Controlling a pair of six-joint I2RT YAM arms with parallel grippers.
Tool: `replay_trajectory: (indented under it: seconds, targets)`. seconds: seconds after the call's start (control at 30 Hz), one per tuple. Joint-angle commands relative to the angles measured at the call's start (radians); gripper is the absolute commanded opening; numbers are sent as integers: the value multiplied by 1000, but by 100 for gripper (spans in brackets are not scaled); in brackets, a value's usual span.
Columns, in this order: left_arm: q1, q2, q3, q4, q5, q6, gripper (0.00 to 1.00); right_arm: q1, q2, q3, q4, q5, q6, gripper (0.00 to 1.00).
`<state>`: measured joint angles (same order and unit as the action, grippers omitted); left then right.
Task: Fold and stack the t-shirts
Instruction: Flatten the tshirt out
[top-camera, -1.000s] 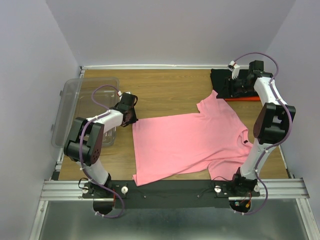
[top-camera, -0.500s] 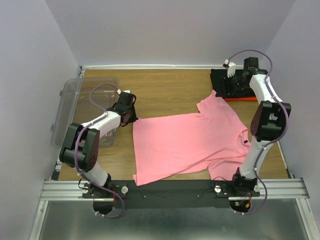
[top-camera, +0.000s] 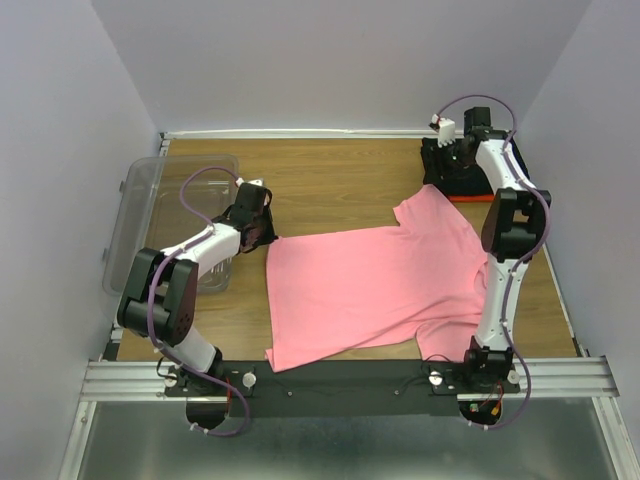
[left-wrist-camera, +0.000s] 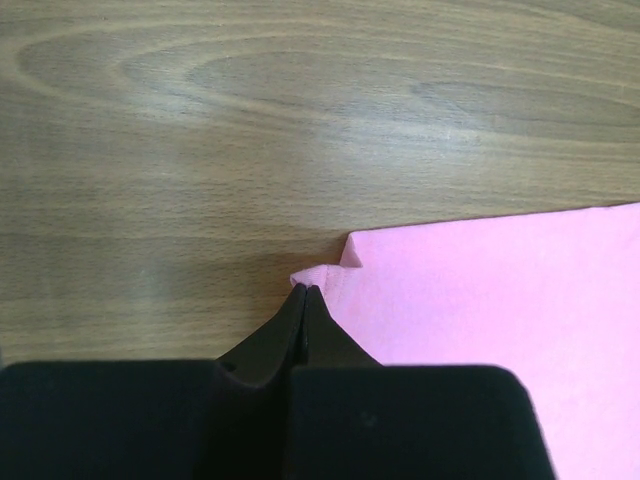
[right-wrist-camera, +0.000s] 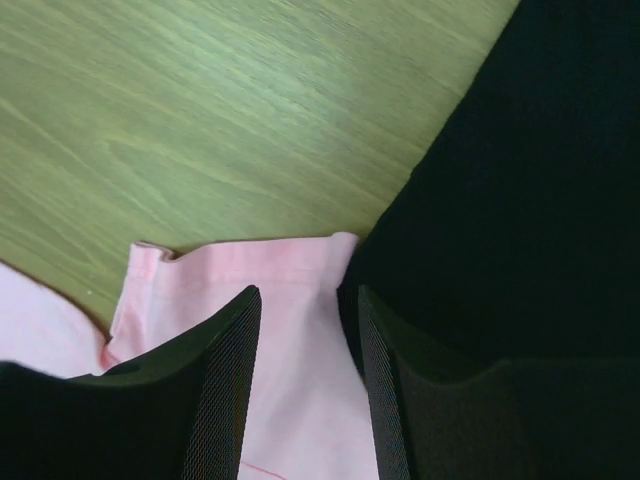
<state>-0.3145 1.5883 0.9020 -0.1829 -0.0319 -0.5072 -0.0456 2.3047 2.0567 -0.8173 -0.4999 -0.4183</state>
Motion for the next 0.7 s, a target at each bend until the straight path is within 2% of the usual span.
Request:
replay_trajectory:
  seconds: [0.0, 0.37, 0.57, 0.67]
  targets:
    - [-3, -36, -11, 10, 21, 25, 0, 0, 59, 60, 0, 60, 35, 51]
    - [-3, -39, -12, 10, 27, 27, 0, 0, 96, 68, 1, 54, 46, 48]
    - [-3, -30, -11, 10, 26, 29, 0, 0, 90, 51, 1, 41, 41, 39]
    - [-3, -28, -11, 10, 26, 29, 0, 0, 84, 51, 1, 40, 39, 38]
